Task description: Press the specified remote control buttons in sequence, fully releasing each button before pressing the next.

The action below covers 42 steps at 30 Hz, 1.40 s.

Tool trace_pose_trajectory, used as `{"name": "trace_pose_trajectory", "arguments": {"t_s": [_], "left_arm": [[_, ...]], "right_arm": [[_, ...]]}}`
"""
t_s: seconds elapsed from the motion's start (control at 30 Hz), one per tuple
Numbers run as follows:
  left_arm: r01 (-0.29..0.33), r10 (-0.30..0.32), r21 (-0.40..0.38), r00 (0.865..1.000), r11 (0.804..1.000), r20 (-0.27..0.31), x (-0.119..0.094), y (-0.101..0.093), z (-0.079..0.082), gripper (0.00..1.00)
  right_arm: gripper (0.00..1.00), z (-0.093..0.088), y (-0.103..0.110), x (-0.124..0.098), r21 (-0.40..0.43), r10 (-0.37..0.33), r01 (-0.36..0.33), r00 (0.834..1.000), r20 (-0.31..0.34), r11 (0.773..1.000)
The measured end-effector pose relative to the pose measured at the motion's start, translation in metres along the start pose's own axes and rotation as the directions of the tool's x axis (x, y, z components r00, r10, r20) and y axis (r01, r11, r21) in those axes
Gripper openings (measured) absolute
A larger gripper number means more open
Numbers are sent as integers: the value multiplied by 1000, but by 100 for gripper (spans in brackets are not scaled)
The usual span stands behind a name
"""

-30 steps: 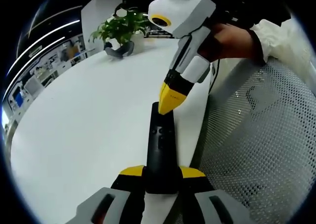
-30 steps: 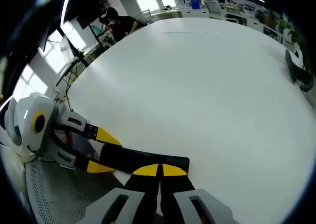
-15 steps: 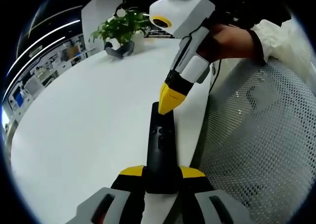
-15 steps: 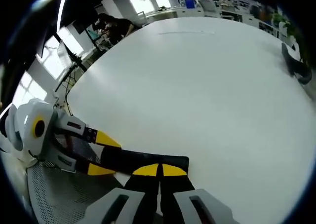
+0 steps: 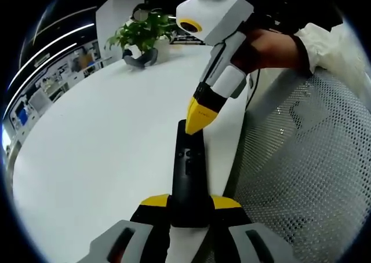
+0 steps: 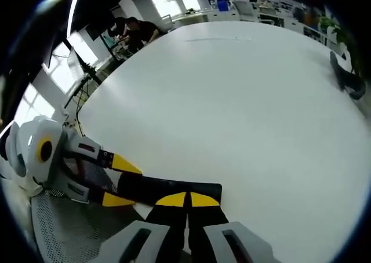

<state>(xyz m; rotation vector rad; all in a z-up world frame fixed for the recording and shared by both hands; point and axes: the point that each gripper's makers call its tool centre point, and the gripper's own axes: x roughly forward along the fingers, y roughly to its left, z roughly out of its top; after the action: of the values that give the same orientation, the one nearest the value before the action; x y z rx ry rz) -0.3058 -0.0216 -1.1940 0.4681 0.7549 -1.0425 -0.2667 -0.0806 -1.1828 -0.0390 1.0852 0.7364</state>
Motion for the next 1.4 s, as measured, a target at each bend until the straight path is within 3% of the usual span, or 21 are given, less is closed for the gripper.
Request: {"name": "trace_pose_trajectory", "arguments": {"t_s": [0.13, 0.3, 0.5, 0.77, 0.97, 1.4], "left_arm": [[0, 0, 1, 1000, 1000, 1, 0, 0, 0, 25], [2, -2, 10, 1000, 1000, 4, 0, -1, 0, 25], [6, -6, 13, 1000, 1000, 5, 0, -1, 0, 24], [36, -36, 43, 999, 998, 7, 1, -10, 2, 24], [38, -38, 38, 999, 999, 10, 1, -10, 2, 25], [37, -38, 37, 999, 999, 13, 1, -10, 1, 25]], "right_arm": [[0, 0, -1, 0, -11, -5, 5, 1000, -3, 1000], [0, 0, -2, 0, 42, 11, -11, 1000, -1, 999], [0, -1, 1, 0, -7, -6, 6, 1000, -20, 1000], [0, 4, 4, -2, -6, 18, -18, 1000, 5, 1000], [0, -5, 9, 4, -31, 28, -29, 999, -44, 999], [0, -4, 9, 4, -19, 34, -34, 999, -31, 999]]}}
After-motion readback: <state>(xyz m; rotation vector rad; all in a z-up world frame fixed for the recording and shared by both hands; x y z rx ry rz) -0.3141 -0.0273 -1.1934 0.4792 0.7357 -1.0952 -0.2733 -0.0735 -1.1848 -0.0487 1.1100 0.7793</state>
